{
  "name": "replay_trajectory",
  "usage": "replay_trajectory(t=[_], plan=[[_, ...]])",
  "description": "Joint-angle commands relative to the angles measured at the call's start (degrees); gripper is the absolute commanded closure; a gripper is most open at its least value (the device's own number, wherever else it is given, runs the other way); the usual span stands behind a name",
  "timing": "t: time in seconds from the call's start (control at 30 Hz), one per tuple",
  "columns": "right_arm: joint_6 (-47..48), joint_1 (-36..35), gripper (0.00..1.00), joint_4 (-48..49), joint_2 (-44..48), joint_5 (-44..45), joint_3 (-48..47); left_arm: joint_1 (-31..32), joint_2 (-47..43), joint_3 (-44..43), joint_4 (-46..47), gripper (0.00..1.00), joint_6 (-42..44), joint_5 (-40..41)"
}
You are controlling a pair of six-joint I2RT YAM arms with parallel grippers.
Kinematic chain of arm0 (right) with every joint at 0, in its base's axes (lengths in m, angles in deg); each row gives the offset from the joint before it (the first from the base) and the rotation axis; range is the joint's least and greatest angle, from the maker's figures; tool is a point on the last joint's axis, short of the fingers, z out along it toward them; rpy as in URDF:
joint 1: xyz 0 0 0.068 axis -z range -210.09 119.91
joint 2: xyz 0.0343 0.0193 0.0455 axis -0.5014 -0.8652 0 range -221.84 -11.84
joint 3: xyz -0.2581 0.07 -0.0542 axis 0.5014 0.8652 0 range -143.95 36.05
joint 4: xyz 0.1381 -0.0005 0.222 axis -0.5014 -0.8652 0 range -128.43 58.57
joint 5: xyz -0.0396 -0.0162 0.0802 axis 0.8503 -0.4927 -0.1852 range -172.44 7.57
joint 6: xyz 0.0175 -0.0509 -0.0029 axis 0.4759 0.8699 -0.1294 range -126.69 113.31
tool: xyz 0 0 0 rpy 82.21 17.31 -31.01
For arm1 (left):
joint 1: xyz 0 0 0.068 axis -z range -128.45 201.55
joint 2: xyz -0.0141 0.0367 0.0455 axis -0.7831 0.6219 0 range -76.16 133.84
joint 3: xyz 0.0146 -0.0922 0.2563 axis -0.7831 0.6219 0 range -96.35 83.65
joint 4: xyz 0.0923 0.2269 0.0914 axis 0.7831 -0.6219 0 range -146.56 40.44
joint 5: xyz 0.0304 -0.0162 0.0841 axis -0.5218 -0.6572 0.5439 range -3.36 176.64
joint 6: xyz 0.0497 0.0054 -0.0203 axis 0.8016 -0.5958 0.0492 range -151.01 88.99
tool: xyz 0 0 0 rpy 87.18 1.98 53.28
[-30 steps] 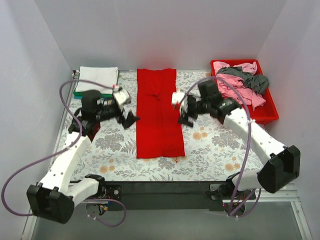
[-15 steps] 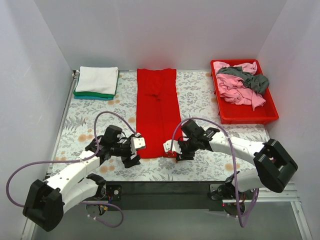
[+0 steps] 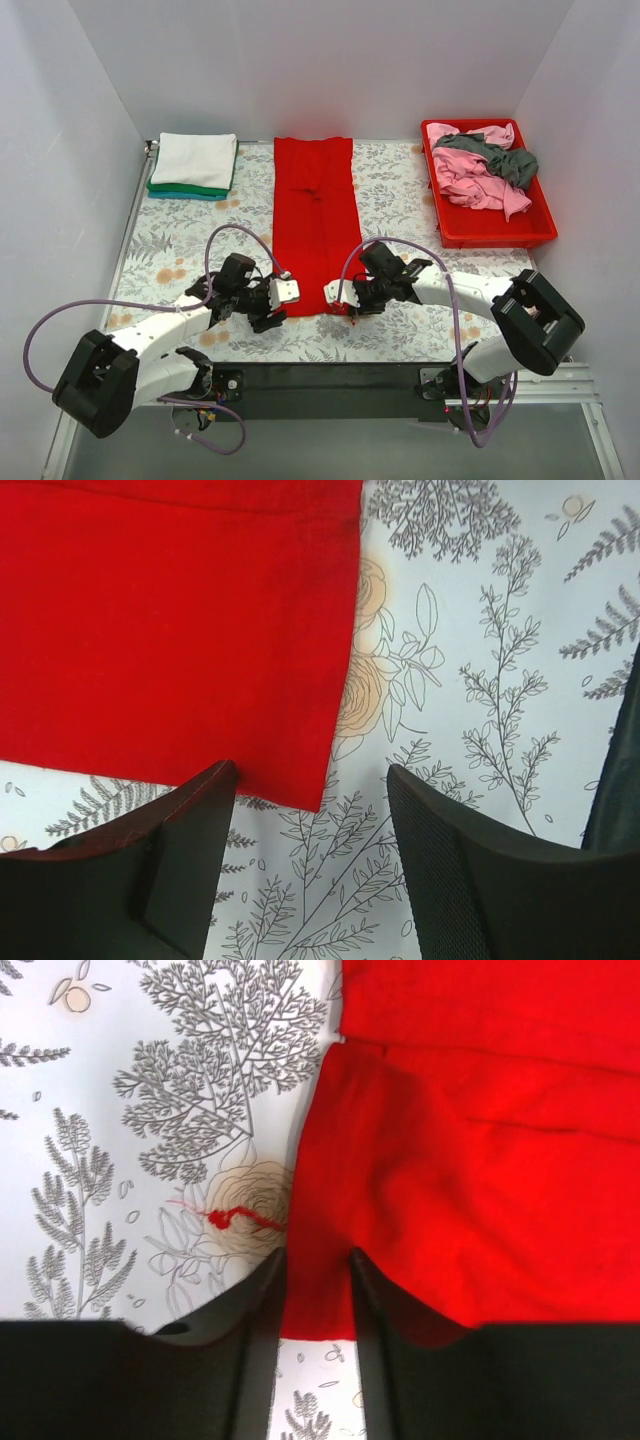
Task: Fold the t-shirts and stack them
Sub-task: Fold the tshirt
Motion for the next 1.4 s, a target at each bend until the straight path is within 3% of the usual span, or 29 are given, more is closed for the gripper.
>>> replay_trajectory(t=[0.0, 0.23, 0.37, 0.47, 0.5, 0.67, 1.03, 1.2, 1.37], plan=[[-0.60, -0.19, 0.65, 1.46, -2.45, 1.96, 1.89, 0.94, 0.95, 1.27, 3.82, 0.41, 2.09, 2.30], [-2.09, -0.19, 0.81, 2.26, -4.29, 2.75, 1.72, 2.00, 5.08, 3.03, 5.85, 0.51, 5.34, 6.44], [-3.15, -0.63, 0.97, 2.26, -4.73, 2.75, 1.80, 2.96, 7.45, 3.03, 6.29, 0.69, 5.69, 8.02], [-3.94, -1.24, 0.99, 2.17, -4.38, 2.84, 1.98, 3.67, 7.28, 3.46, 5.33, 0.80, 7.27, 8.37], [-4.29, -1.60, 0.99, 2.17, -4.21, 3.01, 2.06, 4.10, 7.02, 3.47, 4.45, 0.87, 7.45, 8.37], [-8.85, -6.15, 0.99, 1.47, -0.96, 3.54, 2.94, 5.69, 3.87, 2.33, -0.29, 1.00, 6.48, 6.54], [-18.18, -12.32, 0.99, -4.86, 8.01, 0.81, 0.66, 6.48, -13.36, 0.83, -14.80, 1.00, 6.57, -1.73], [-16.78, -10.04, 0.99, -4.77, 8.01, 0.64, -3.29, 5.08, -12.50, -3.21, -14.28, 1.00, 5.87, -0.59], [-11.17, -3.63, 0.99, -4.86, 7.22, 1.08, -8.64, -0.45, -4.96, -10.31, -8.67, 1.00, 7.62, -3.48]])
